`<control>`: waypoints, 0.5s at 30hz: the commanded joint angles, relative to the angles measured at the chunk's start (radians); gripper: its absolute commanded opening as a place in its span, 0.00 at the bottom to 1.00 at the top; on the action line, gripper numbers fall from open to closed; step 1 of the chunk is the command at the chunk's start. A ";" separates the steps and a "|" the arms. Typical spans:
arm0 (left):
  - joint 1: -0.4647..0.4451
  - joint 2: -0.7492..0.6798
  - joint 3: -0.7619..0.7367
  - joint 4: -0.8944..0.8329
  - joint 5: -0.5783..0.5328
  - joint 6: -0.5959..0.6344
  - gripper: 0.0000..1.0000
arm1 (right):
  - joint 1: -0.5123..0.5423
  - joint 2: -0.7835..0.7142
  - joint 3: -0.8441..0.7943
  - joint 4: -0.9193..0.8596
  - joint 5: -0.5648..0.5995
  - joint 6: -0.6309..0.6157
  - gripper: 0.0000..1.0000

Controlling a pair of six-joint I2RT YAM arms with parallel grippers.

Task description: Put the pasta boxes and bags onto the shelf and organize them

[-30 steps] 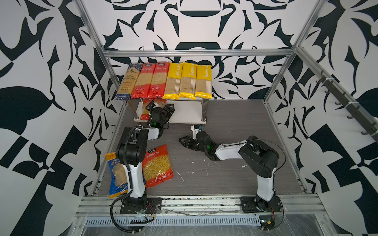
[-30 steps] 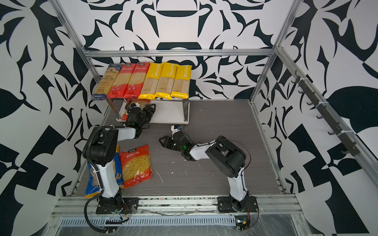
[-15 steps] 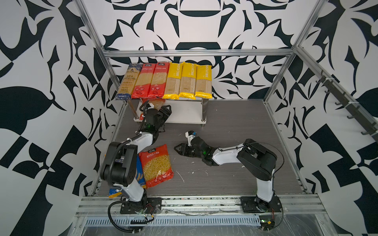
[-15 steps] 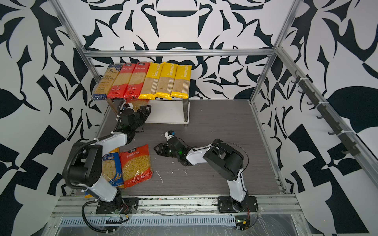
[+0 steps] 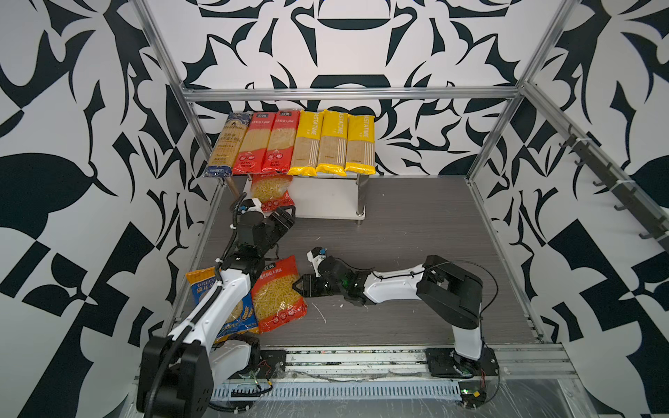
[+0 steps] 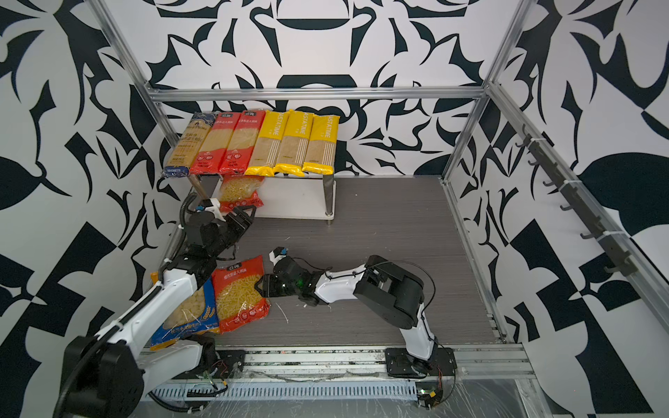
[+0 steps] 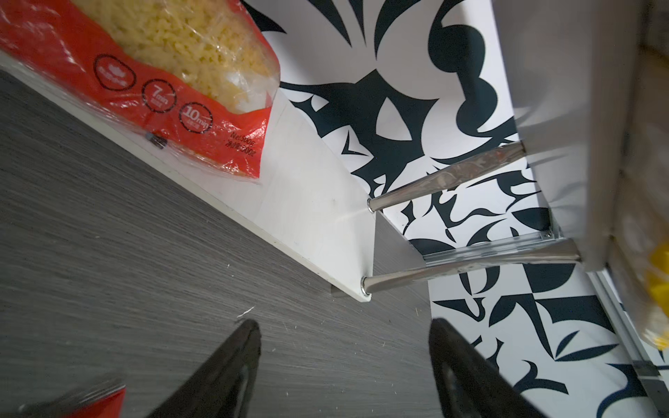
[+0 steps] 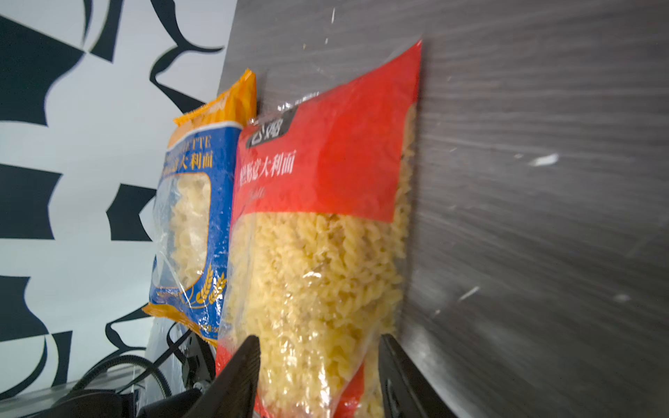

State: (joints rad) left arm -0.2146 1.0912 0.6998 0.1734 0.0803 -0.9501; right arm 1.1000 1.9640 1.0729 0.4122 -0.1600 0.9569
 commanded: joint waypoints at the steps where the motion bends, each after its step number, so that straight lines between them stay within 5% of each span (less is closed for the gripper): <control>1: -0.005 -0.077 -0.027 -0.143 0.000 0.051 0.78 | 0.020 0.020 0.052 -0.054 0.013 -0.023 0.56; 10: -0.006 -0.229 -0.065 -0.280 -0.014 0.091 0.78 | 0.061 0.089 0.128 -0.057 -0.005 -0.003 0.53; 15: -0.006 -0.254 -0.077 -0.305 -0.013 0.094 0.78 | 0.063 0.105 0.146 -0.049 -0.010 0.007 0.38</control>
State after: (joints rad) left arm -0.2184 0.8570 0.6407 -0.0872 0.0742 -0.8764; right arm 1.1503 2.0739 1.1843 0.3561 -0.1623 0.9611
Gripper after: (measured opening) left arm 0.777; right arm 0.400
